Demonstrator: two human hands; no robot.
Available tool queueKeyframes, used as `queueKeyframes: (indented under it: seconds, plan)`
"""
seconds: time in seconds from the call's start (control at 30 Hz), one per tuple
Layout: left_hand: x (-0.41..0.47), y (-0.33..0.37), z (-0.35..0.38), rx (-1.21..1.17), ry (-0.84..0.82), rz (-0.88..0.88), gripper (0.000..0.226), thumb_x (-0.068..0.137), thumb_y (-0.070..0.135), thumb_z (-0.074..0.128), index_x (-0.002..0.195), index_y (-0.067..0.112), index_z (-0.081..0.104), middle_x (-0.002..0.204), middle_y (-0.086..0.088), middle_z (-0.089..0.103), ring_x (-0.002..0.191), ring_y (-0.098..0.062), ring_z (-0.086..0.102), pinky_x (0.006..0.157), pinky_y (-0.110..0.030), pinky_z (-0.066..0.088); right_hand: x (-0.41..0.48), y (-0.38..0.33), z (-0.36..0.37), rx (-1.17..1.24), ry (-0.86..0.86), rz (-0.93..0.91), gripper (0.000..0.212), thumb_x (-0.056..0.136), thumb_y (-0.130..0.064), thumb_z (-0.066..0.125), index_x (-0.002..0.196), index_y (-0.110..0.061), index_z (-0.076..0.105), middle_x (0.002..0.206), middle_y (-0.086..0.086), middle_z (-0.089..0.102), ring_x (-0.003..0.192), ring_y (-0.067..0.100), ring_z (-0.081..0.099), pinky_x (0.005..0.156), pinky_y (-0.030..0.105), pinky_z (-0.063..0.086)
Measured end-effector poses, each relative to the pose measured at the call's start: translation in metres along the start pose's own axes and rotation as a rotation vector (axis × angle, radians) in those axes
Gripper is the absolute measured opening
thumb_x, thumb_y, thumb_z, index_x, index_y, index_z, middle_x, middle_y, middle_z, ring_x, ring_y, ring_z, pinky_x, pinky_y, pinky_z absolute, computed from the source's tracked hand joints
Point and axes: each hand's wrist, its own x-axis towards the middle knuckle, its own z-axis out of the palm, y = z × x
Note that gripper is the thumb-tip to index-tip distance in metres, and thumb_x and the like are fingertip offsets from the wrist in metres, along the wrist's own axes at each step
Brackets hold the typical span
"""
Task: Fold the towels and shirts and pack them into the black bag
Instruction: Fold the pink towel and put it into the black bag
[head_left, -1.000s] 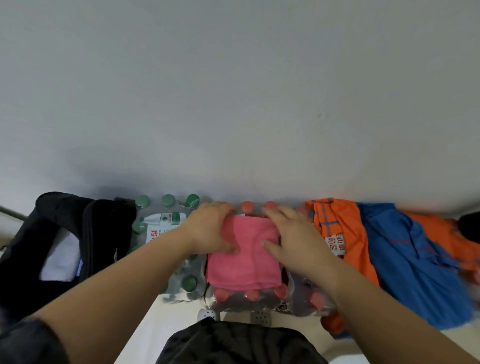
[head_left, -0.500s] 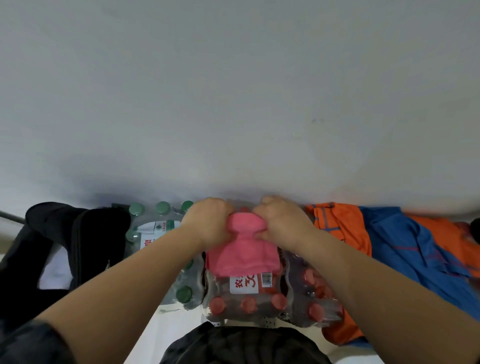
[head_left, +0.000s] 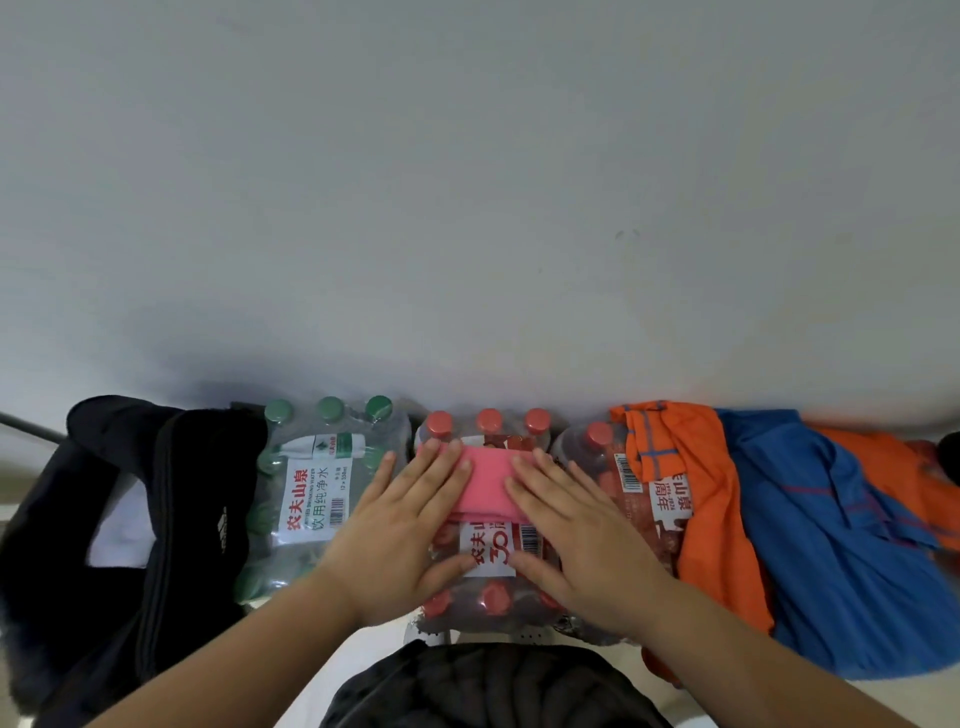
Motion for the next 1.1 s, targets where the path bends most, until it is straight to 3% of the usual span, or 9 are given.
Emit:
queueKeyframes:
  seconds: [0.17,0.3,0.4,0.53,0.63,0.73,0.87,1.0,1.1]
  plan:
    - [-0.008,0.007,0.005,-0.062,-0.035,-0.037,0.075,0.099,0.066,0.015,0.160,0.022,0.010,0.168,0.000,0.002,0.155,-0.022,-0.002,0.120,-0.053,0.005,-0.003,0.003,0.009,0.084,-0.077,0.017,0.072,0.098,-0.068,0.020,0.159,-0.031,0.008,0.165,-0.017,-0.009,0.150,0.002,-0.020,0.126,0.040,-0.003]
    - [0.026,0.013,-0.021,-0.149,0.139,-0.147,0.057,0.100,0.057,0.029,0.144,0.025,0.045,0.150,0.001,0.046,0.137,-0.023,0.042,0.113,-0.049,0.035,0.004,0.006,0.003,0.141,-0.048,0.012,0.071,0.096,-0.071,0.016,0.157,-0.034,0.021,0.164,-0.020,-0.001,0.150,-0.002,-0.014,0.124,0.034,-0.007]
    - [0.063,0.018,-0.036,-0.125,0.009,-0.167,0.061,0.097,0.054,0.041,0.152,0.030,0.030,0.156,0.005,0.036,0.143,-0.019,0.033,0.119,-0.044,0.024,0.009,0.010,0.001,0.275,0.016,0.001,0.071,0.095,-0.070,0.019,0.149,-0.031,0.043,0.161,-0.018,0.022,0.151,0.000,0.006,0.124,0.030,0.004]
    - [0.074,0.024,-0.022,-0.029,-0.185,-0.163,0.070,0.099,0.058,0.033,0.158,0.030,0.011,0.164,0.003,0.021,0.148,-0.021,0.024,0.120,-0.042,0.015,0.017,0.020,-0.006,0.387,0.271,0.080,0.045,0.093,-0.050,0.058,0.126,-0.020,0.068,0.137,-0.005,0.060,0.130,0.011,0.050,0.112,0.036,0.041]
    - [0.063,0.032,-0.008,0.046,-0.102,-0.212,0.067,0.098,0.059,0.026,0.158,0.033,0.008,0.157,0.002,0.037,0.141,-0.026,0.037,0.115,-0.049,0.027,0.026,0.027,-0.014,0.362,0.252,0.202,0.063,0.088,-0.042,0.069,0.145,-0.022,0.051,0.149,-0.002,0.049,0.139,0.016,0.040,0.119,0.033,0.030]
    - [0.060,0.041,-0.008,0.058,-0.092,-0.293,0.067,0.100,0.058,0.029,0.158,0.033,0.006,0.154,0.002,0.039,0.142,-0.026,0.034,0.116,-0.048,0.025,0.033,0.030,-0.013,0.345,0.145,0.152,0.076,0.086,-0.051,0.070,0.151,-0.024,0.041,0.153,-0.003,0.044,0.144,0.017,0.033,0.118,0.030,0.022]
    - [0.062,0.049,-0.028,-0.009,-0.048,-0.347,0.075,0.095,0.057,0.049,0.157,0.035,0.014,0.144,0.000,0.050,0.135,-0.024,0.043,0.110,-0.042,0.032,0.037,0.036,-0.010,0.361,0.145,0.073,0.071,0.079,-0.047,0.078,0.142,-0.030,0.052,0.133,-0.008,0.055,0.126,0.017,0.047,0.109,0.034,0.037]
    - [0.051,0.053,-0.052,-0.202,-0.046,-0.375,0.091,0.084,0.047,0.068,0.154,0.049,0.009,0.119,-0.001,0.064,0.103,-0.026,0.063,0.085,-0.035,0.049,0.045,0.034,-0.020,0.664,0.096,0.042,0.060,0.076,-0.019,0.083,0.129,-0.035,0.061,0.121,-0.017,0.057,0.112,0.001,0.056,0.101,0.029,0.048]
    - [0.031,0.049,-0.072,-0.473,-0.060,-0.412,0.092,0.083,0.040,0.072,0.147,0.059,0.010,0.100,0.003,0.068,0.088,-0.019,0.066,0.082,-0.036,0.053,0.053,0.022,-0.030,0.865,0.084,0.030,0.063,0.076,-0.008,0.082,0.121,-0.046,0.060,0.119,-0.021,0.065,0.111,0.000,0.062,0.099,0.031,0.052]
